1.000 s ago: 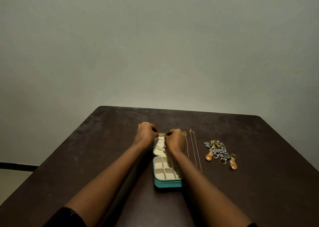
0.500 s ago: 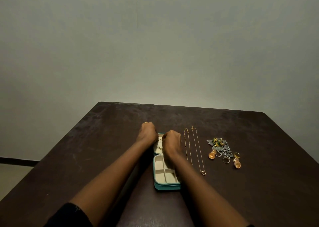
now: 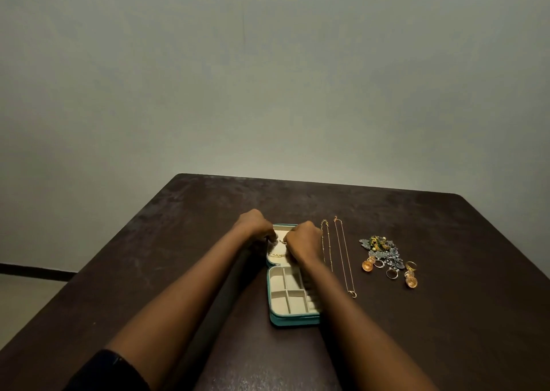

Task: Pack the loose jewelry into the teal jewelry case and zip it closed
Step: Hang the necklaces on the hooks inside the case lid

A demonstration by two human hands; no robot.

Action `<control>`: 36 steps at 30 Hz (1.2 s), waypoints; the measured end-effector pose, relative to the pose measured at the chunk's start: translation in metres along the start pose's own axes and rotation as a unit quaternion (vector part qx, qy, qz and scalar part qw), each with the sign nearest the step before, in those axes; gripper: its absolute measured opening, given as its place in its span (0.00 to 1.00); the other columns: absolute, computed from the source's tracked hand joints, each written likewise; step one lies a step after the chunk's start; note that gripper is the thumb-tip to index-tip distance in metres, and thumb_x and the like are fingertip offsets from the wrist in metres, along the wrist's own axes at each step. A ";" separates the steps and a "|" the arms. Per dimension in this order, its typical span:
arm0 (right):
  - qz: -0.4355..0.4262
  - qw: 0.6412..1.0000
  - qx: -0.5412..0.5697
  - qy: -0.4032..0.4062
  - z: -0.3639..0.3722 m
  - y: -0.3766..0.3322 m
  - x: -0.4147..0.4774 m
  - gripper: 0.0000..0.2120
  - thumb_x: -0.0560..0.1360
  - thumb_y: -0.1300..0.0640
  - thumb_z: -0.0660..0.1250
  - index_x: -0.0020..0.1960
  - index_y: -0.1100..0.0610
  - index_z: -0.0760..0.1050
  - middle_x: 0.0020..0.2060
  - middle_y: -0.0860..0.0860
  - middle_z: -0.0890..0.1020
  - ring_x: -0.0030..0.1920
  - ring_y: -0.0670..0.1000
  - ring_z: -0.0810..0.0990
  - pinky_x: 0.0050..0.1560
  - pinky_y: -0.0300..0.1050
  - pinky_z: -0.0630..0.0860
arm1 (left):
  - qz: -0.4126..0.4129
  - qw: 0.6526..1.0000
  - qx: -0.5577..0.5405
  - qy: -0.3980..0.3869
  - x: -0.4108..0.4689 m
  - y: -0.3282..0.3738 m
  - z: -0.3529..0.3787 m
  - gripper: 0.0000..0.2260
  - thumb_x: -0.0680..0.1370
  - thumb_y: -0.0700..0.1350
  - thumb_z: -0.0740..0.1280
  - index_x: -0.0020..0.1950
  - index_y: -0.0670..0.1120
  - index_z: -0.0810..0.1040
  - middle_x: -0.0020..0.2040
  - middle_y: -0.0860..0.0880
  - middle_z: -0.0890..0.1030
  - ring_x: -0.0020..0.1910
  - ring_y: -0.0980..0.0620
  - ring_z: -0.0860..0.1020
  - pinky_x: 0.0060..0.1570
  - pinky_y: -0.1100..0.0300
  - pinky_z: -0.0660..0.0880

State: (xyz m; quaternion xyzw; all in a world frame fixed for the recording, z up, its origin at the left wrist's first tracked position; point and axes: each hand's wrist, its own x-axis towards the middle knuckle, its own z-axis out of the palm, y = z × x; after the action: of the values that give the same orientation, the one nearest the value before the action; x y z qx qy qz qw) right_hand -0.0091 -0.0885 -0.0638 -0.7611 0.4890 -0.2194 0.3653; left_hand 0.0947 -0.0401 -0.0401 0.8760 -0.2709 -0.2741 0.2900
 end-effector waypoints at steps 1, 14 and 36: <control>0.005 1.000 0.005 -0.001 -0.002 0.001 0.001 0.12 0.70 0.63 0.62 0.47 0.65 0.81 0.46 0.64 0.83 0.48 0.62 0.81 0.39 0.43 0.72 | -0.004 1.000 -0.026 0.011 0.000 -0.001 0.000 0.06 0.74 0.43 0.70 0.43 0.39 0.79 0.47 0.43 0.82 0.43 0.47 0.81 0.46 0.56 0.81; 0.055 0.985 0.158 -0.046 -0.025 -0.014 -0.017 0.16 0.67 0.72 0.64 0.24 0.59 0.69 0.24 0.55 0.73 0.21 0.49 0.75 0.19 0.34 0.68 | -0.032 0.959 -0.250 -0.130 -0.018 -0.010 0.006 0.05 0.78 0.37 0.63 0.49 0.37 0.76 0.40 0.41 0.77 0.37 0.46 0.77 0.36 0.52 0.77; 0.057 0.972 0.229 -0.002 -0.030 0.002 -0.051 0.14 0.65 0.71 0.65 0.26 0.55 0.75 0.31 0.56 0.82 0.41 0.60 0.83 0.45 0.57 0.80 | 0.122 0.908 -0.398 -0.034 -0.046 -0.016 0.029 0.15 0.83 0.44 0.54 0.67 0.40 0.68 0.62 0.38 0.76 0.51 0.47 0.76 0.41 0.59 0.75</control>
State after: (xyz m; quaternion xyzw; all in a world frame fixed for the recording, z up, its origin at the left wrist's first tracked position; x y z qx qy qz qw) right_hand -0.0526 -0.0530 -0.0449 -0.6282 0.4677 -0.3032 0.5429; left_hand 0.0487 -0.0106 -0.0558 0.6379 -0.2536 -0.3511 0.6367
